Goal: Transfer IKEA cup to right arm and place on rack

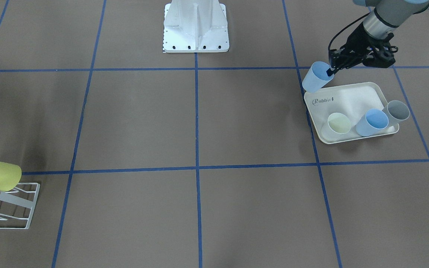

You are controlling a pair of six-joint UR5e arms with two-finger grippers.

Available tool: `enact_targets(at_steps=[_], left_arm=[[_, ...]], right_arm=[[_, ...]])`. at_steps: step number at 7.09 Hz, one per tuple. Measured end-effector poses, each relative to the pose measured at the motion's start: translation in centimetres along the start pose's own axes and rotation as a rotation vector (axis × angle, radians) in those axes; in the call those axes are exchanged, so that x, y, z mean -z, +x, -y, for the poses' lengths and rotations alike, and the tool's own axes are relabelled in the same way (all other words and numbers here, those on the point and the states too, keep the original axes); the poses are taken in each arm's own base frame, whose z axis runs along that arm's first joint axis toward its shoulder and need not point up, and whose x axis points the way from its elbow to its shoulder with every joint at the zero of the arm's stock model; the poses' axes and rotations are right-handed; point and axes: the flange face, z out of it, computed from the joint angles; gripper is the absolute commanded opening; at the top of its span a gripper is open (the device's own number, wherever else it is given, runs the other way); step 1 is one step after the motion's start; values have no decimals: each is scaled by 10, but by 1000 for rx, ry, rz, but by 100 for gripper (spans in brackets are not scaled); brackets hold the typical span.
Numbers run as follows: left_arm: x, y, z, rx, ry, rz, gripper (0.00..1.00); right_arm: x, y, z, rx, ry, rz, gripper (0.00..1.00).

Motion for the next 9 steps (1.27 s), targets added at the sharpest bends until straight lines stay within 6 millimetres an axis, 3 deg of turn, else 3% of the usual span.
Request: enact_targets(at_steps=[3,6,7,9], left_arm=[[30,119,19,183,32,-215,0],[53,233,20,346,-29,-400,0],[56,259,11,362,-65,-447,0],[53,279,7,338,-94,-513,0]], right_arm=[[7,-89,-10,-130,-5,92,100],[30,-188,-45,-199,-37,216,100],[46,-213,-58,-206,-41,269,100],[64,-246,-80,-254,-43,450,100]])
